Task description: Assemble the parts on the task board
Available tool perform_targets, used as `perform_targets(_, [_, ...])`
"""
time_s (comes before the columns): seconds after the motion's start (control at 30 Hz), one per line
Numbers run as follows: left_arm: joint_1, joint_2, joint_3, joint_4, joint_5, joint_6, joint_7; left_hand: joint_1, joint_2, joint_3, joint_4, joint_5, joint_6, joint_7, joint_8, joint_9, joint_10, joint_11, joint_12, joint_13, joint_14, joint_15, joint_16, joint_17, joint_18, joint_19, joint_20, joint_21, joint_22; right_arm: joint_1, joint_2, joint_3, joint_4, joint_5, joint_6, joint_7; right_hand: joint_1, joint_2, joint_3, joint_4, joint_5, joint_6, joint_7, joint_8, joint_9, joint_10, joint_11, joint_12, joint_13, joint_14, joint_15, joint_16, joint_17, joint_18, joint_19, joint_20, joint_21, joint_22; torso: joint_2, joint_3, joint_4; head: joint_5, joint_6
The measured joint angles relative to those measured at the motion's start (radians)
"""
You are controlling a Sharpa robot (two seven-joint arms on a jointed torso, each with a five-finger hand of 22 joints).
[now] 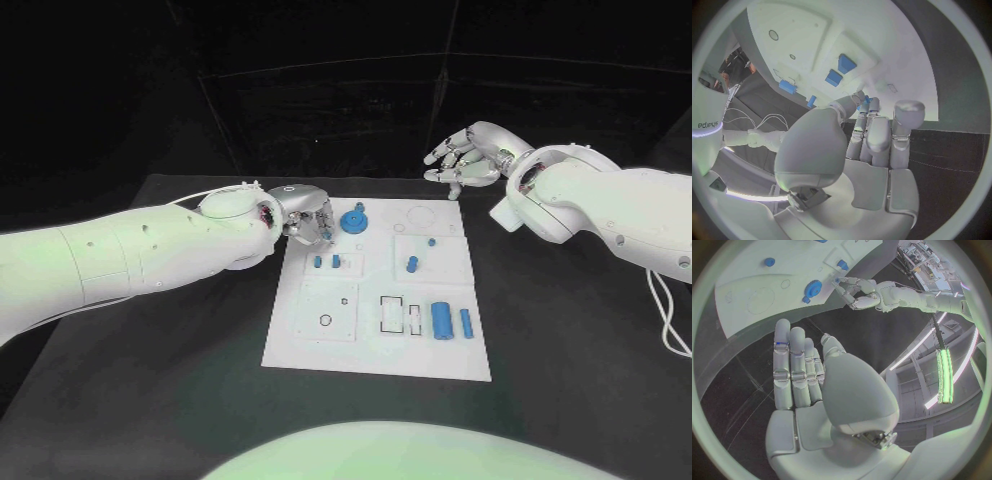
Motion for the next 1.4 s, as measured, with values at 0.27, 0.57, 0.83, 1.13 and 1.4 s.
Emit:
perform_targets(0.27, [0.002,0.015,0.0,-0.016,0.004,0.029,-0.01,0.0,0.0,0.0,0.0,0.0,0.0,0.0,0.0,0.0,0.0,0.0,0.0,0.0,0.0,0.0,0.0,-0.006,0.0,0.0,0.0,0.0,0.001,0.0,0.0,0.0,0.0,0.0,0.0,0.0,0.0,0.0,0.0,0.0,0.0,0.0,0.0,0.0,0.0,0.0,0.0,0.0,0.0,0.0,0.0,0.0,0.0,0.0,0.0,0.0,0.0,0.0,0.0,0.0007,-0.0001,0.002,-0.001])
perform_targets(0.57, [0.003,0.03,0.0,-0.035,0.005,0.075,-0.023,0.0,0.0,0.003,-0.003,0.0,0.0,0.0,0.0,0.0,0.002,-0.002,-0.004,0.0,0.0,0.0,0.0,-0.007,0.0,0.0,0.0,0.0,0.0,0.0,0.001,0.0,0.0,0.0,0.0,0.0,0.0,0.0,0.0,0.0,0.0,0.0,0.0,0.0,0.0,0.0,0.0,0.0,0.0,0.0,0.0,0.0,0.0,0.0,0.0,0.0,0.0,0.0,0.0,0.001,-0.001,-0.002,-0.001])
perform_targets(0.83, [0.003,0.036,0.0,-0.036,0.006,0.093,-0.026,0.0,0.0,0.003,-0.003,0.0,0.0,0.0,0.0,0.0,0.004,-0.004,-0.004,0.0,0.0,0.0,0.0,-0.007,0.0,0.0,0.0,0.0,0.0,0.0,0.0,0.0,0.0,0.0,0.0,0.0,0.0,0.0,0.0,0.0,0.0,0.0,0.0,0.0,0.0,0.0,0.0,0.0,0.0,0.0,0.0,0.0,0.0,0.0,0.0,0.0,0.0,0.0,0.0,0.0012,-0.001,-0.002,-0.001])
perform_targets(1.13, [0.003,0.036,-0.001,-0.034,0.006,0.094,-0.025,0.004,0.004,0.005,-0.006,0.0,0.003,-0.004,0.0,0.0,0.007,0.0,-0.004,0.0,0.0,0.0,0.0,-0.006,0.0,0.0,0.0,0.0,0.001,0.0,0.0,0.0,0.0,0.0,0.0,0.0,0.0,0.0,0.0,0.0,0.0,0.0,0.0,0.0,0.0,0.0,0.0,0.0,0.0,0.0,0.0,0.0,0.0,0.0,0.0,0.0,0.0,0.0,0.0,0.0009,-0.001,-0.001,-0.001])
perform_targets(1.4, [0.002,0.032,-0.001,-0.033,0.007,0.089,-0.023,0.004,0.004,0.005,-0.006,0.0,0.007,-0.001,0.0,0.001,0.011,-0.003,-0.004,0.0,0.0,0.0,0.0,-0.003,0.0,0.0,0.0,0.0,0.003,0.0,0.0,0.0,0.0,0.0,0.0,0.0,0.0,0.0,0.0,0.0,0.0,0.0,0.0,0.0,0.0,0.0,0.0,0.0,0.0,0.0,0.0,0.0,0.0,0.0,0.0,0.0,0.0,0.0,0.0,0.0005,-0.001,-0.001,-0.001])
